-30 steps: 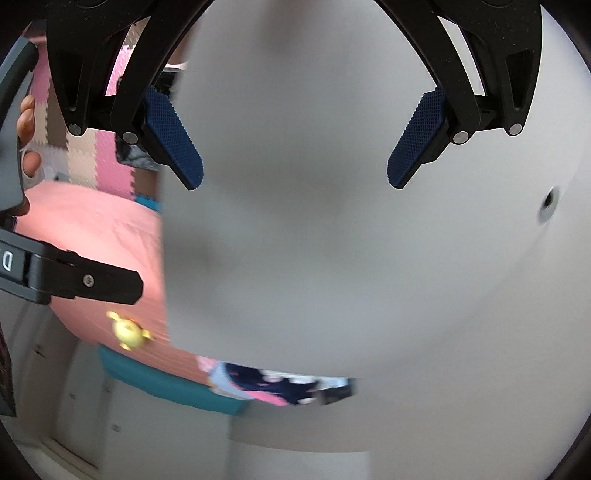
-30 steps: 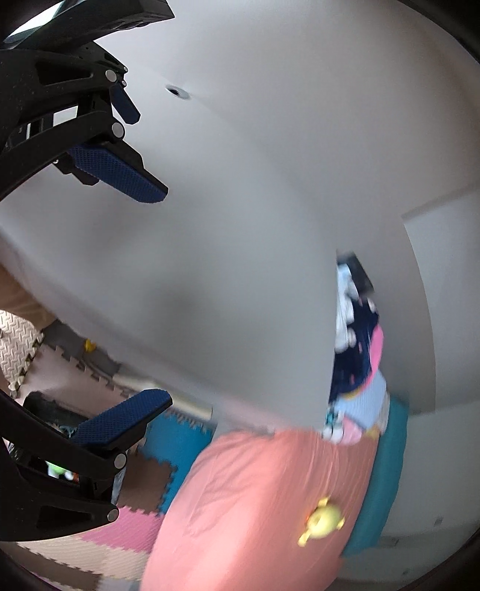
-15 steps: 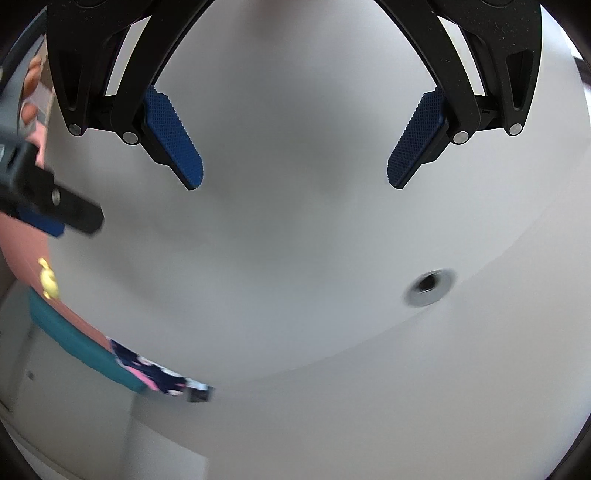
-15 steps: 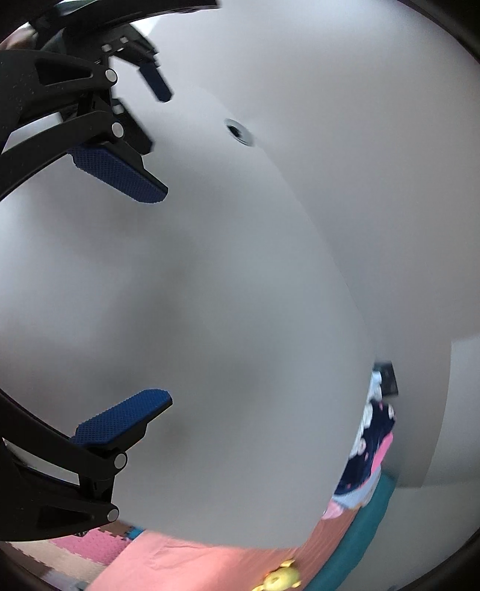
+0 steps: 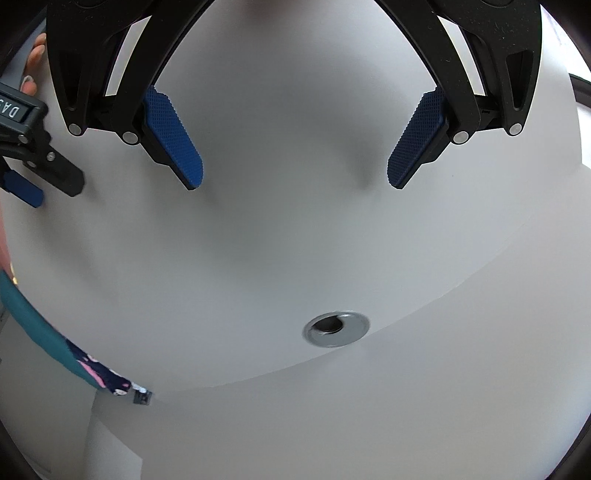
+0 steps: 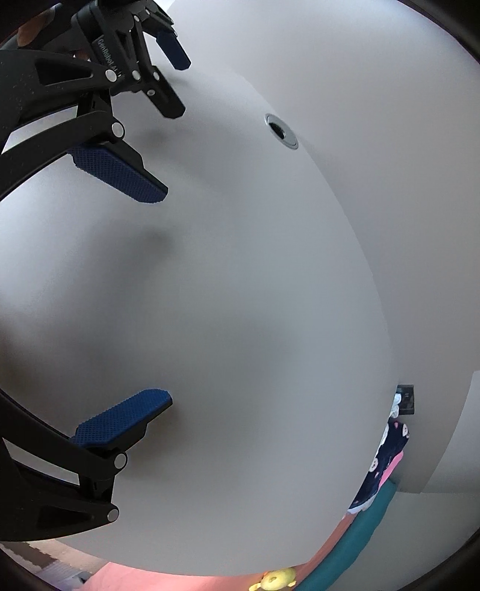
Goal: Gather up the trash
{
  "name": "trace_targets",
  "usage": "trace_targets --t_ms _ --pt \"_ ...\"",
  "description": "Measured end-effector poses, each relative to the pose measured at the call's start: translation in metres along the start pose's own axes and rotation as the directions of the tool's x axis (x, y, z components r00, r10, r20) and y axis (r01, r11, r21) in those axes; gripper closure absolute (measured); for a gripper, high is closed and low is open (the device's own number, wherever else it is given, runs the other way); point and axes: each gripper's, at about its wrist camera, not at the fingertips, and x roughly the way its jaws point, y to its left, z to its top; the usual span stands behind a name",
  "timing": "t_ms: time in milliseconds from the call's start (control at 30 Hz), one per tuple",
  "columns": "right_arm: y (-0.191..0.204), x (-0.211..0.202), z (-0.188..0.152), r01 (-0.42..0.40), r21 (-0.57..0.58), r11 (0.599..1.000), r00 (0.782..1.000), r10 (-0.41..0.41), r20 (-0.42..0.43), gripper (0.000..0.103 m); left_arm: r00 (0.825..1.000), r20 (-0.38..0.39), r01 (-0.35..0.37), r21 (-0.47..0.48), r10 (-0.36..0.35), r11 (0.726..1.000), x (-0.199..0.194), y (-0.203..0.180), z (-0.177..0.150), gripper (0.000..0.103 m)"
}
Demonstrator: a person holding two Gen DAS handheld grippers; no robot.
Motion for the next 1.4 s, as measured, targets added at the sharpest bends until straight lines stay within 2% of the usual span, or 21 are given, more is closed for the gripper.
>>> trace_targets --t_ms 400,1400 --pt "0.015 0.01 -0.004 0.116 -0.061 0.991 0.993 -0.116 0.0 0.002 1.0 -0.012 0.001 0.006 -0.001 1.0 0.007 0.001 0.001 0.006" --pt "0.015 0.01 -0.005 0.12 -0.06 0.991 0.993 -0.12 -0.001 0.002 1.0 -0.012 0.002 0.007 -0.002 1.0 0.006 0.002 0.001 0.006"
